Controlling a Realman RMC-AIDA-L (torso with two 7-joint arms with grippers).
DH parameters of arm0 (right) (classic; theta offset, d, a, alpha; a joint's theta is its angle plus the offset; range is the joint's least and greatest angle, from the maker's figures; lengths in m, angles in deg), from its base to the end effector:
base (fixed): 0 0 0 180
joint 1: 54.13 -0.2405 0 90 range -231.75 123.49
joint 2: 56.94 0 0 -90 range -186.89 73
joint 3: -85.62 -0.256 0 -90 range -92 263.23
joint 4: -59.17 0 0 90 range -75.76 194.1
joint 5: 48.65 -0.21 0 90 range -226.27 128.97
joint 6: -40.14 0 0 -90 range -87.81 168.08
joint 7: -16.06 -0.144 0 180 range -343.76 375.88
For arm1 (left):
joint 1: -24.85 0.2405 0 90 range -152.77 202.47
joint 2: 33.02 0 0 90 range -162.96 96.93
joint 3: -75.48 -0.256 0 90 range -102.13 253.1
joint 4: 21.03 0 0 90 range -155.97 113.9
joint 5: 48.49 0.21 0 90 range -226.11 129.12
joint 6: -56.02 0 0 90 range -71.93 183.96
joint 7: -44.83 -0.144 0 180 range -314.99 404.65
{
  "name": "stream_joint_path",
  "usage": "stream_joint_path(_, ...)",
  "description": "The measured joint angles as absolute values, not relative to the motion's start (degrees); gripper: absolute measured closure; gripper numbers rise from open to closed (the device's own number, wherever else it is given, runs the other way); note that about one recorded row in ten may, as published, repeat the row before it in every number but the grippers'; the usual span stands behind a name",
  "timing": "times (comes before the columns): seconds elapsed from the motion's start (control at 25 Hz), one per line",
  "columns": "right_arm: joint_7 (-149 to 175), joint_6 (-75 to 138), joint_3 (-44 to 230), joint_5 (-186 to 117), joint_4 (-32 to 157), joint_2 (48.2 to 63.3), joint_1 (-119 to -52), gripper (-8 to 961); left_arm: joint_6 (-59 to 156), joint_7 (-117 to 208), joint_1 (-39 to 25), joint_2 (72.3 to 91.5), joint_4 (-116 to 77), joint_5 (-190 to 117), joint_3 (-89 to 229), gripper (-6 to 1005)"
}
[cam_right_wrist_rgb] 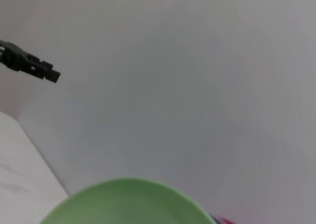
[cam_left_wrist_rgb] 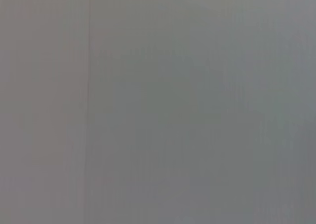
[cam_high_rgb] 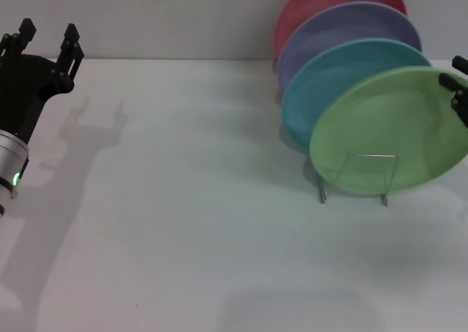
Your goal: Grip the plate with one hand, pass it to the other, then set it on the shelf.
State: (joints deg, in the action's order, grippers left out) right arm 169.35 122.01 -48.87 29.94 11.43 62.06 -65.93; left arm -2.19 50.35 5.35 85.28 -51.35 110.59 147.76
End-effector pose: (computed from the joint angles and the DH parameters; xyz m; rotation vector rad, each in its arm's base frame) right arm 0.3020 0.3012 0.0803 -2.0372 -0.3002 0.5002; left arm -0.2732 0.3564 0.0010 -1.6122 -0.3929 -0.8203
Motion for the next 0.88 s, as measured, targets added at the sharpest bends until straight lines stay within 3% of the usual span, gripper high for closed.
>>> stream_joint_path(0.48,169.15,123.05,-48.48,29.79,13.33,62.15,-65.76,732,-2.16,50.27,5.26,85.28,-51.35,110.59,146.95,361)
stream_joint_path(0.68,169.19,123.55,-48.32,30.09,13.98,62.20,-65.93,530,-2.16,50.17,5.29,85.28,-51.35,110.59,146.94,360)
stream_joint_path(0.88,169.11,128.01,-49.06,28.94,14.20,62.24,-65.14,428,-2.16,50.10,5.25,85.28,-51.35,110.58,146.94,360)
